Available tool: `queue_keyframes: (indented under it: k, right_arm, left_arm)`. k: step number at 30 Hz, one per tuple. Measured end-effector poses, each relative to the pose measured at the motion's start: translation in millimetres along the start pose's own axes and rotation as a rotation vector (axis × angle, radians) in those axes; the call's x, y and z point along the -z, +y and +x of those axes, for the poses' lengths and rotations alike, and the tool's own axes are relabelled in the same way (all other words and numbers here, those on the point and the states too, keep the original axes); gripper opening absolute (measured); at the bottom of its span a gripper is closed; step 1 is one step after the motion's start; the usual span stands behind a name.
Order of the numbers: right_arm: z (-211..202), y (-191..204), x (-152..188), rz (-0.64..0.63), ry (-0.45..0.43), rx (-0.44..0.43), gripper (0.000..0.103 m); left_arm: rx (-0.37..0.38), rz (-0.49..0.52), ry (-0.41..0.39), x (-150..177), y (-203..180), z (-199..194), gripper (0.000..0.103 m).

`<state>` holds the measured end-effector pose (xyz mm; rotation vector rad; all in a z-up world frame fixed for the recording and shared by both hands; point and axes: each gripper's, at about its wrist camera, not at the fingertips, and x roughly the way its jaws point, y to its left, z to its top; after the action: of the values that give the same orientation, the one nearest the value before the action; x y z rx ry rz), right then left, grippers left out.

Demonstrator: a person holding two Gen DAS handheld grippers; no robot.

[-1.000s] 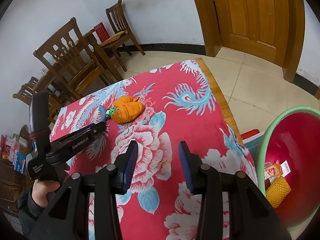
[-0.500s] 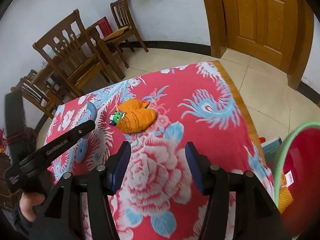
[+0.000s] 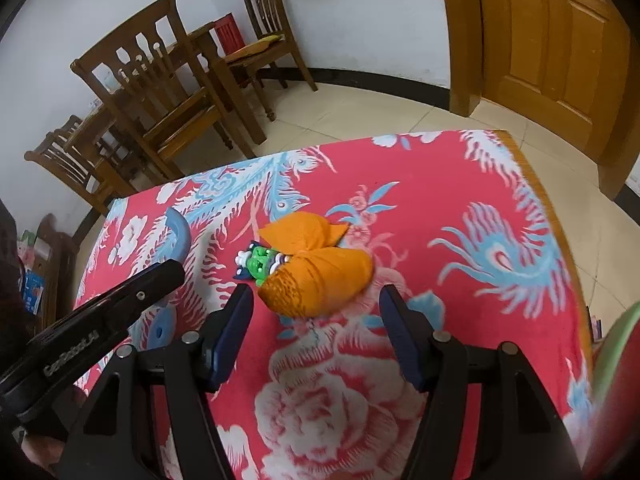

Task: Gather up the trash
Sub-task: 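Close the right tool on the orange knotted toy and lift it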

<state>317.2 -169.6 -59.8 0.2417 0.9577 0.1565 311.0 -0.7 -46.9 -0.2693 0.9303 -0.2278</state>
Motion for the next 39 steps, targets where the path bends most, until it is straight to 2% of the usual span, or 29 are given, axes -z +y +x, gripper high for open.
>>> queue_keyframes:
  k: [2,3,7,9,27,32,39]
  right_arm:
    - [6,1,0,-0.002,0.011,0.001,0.059]
    - [6,3,0,-0.021,0.002,0.028,0.05]
    - [5,0,0,-0.019,0.009,0.031,0.041]
    - [1,-4,2,-0.014,0.011,0.023,0.039]
    - [-88,-36,38,0.046,-0.066,-0.017,0.039]
    - [-118,-45,52,0.073,-0.102,-0.028,0.039]
    - [-162,-69,72,0.132,-0.165,-0.026,0.039]
  left_arm:
    - [0.001,-0.001,0.001,-1,1,0,0.02]
    - [0.001,0.0,0.001,-1,1,0,0.02]
    - [0.003,0.0,0.0,-1,1,0,0.02]
    - [0.004,0.003,-0.002,-1,1,-1,0.02]
    - [0.008,0.067,-0.004,4,-27,-14,0.02]
    - [0.015,0.107,-0.021,7,-47,-30,0.02]
    - [0.06,0.145,-0.024,22,-76,-53,0.02]
